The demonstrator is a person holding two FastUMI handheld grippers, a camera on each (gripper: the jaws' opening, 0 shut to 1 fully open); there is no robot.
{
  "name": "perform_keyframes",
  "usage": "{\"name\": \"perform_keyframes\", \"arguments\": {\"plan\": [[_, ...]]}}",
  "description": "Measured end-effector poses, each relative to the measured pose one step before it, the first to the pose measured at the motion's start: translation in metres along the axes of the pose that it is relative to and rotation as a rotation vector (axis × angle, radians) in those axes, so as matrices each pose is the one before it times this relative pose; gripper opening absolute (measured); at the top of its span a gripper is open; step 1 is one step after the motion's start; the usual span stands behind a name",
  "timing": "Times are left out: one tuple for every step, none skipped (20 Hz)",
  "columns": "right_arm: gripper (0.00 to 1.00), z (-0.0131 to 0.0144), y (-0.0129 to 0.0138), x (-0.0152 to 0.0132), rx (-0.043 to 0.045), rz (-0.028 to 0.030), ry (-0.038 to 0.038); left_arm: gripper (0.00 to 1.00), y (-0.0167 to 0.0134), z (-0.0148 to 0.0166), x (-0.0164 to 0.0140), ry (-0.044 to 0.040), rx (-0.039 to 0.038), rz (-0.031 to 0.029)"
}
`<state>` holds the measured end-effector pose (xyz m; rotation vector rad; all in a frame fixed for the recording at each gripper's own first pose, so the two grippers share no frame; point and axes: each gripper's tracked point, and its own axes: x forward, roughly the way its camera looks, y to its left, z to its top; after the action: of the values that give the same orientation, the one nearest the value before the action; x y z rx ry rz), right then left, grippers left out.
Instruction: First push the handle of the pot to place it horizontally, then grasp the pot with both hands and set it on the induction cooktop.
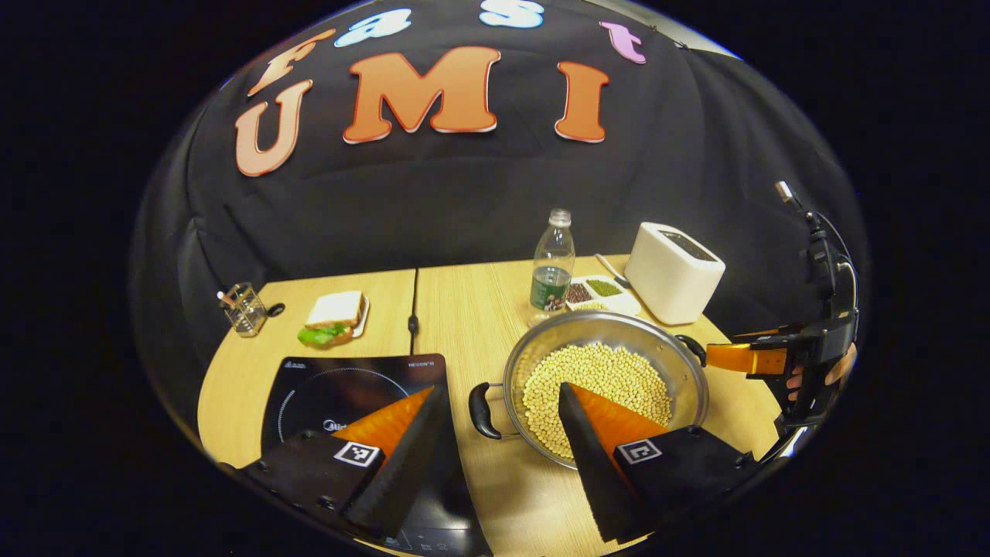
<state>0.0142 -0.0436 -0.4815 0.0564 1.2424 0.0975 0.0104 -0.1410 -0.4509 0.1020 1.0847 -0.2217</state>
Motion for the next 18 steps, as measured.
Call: {"name": "perform_keyframes", "arguments": {"plan": [[0.84,0.00178,-0.0003,0.00454,-0.01135,-0.00111,-0.00366,0.96,-0.00259,-0.00957,0.01057,0.03857,-0.01462,-0.01375],[0.84,-0.00141,-0.00009,0.00079,-0.00891,-0.00234,-0.00216,0.96,-0.00391,-0.00562,0.01125,0.02869,-0.0191,-0.02075],[0.84,0.00073,0.00046,0.00252,-0.00842,0.00079,-0.0022,0.96,-0.00158,-0.00871,0.00975,0.05107,-0.03184,-0.02077],[0.84,-0.00082,0.00189,0.00328,-0.00506,0.00222,-0.0004,0.96,-0.00045,-0.00591,0.01096,0.02085,-0.03276,-0.0164],[0.84,-0.00072,0.0016,0.00341,-0.00363,0.00353,0.00311,0.95,0.00217,-0.00296,0.00545,0.01494,-0.0147,0.00143],[0.84,-0.00146,-0.00131,0.00125,-0.00363,-0.0005,0.00194,0.94,0.00543,-0.00388,0.00677,0.0149,-0.01001,0.01215],[0.85,0.00018,-0.00164,0.0035,-0.00634,-0.00591,0.00012,0.94,0.00332,0.00691,-0.00062,-0.01635,0.01133,0.01181],[0.84,-0.00157,-0.00258,0.00355,-0.00464,-0.01138,0.00092,0.94,0.00033,0.00163,0.00289,-0.00759,0.00894,-0.00321],[0.84,-0.00128,-0.00164,0.00395,-0.00355,-0.00828,0.00635,0.93,0.00089,0.0007,0.00195,0.00434,0.00735,0.01101],[0.84,-0.0025,0.00053,0.00373,0.00205,-0.00159,0.00679,0.94,0.00119,-0.00168,0.00398,0.00291,0.00305,0.00869],[0.85,-0.002,0.00188,0.00408,0.00076,0.00398,0.0083,0.93,0.00503,-0.00155,0.00366,0.00398,0.00078,0.01901],[0.85,-0.00314,0.00093,0.00231,-0.0013,-0.00113,0.00709,0.94,0.00152,-0.00202,0.00312,0.00146,-0.00577,0.0042],[0.85,-0.00129,-0.00015,0.0044,-0.00902,-0.00249,0.00301,0.94,-0.00057,-0.00323,0.00512,0.01505,-0.00626,-0.0053],[0.85,-0.00221,-0.00114,0.00294,-0.01181,-0.0086,0.00315,0.94,-0.0039,-0.00376,0.00597,0.00976,-0.00918,-0.02017],[0.84,-0.00051,-0.00244,0.00347,-0.01167,-0.01196,0.00461,0.94,-0.00044,-0.00026,0.00253,0.00403,0.00115,0.00078],[0.85,-0.00196,-0.00018,0.00273,-0.00742,-0.00817,0.0032,0.94,0.00066,-0.00093,0.00692,0.00258,-0.00141,-0.00191],[0.85,-0.00103,0.00011,0.00438,-0.00227,-0.00326,0.00366,0.94,-0.00033,-0.00023,0.00497,0.00229,-0.01412,-0.01041],[0.85,-0.00386,0.00032,0.00443,0.00636,0.00057,0.01083,0.92,-0.00248,-0.00014,0.00495,-0.0076,-0.04354,-0.01344]]}}
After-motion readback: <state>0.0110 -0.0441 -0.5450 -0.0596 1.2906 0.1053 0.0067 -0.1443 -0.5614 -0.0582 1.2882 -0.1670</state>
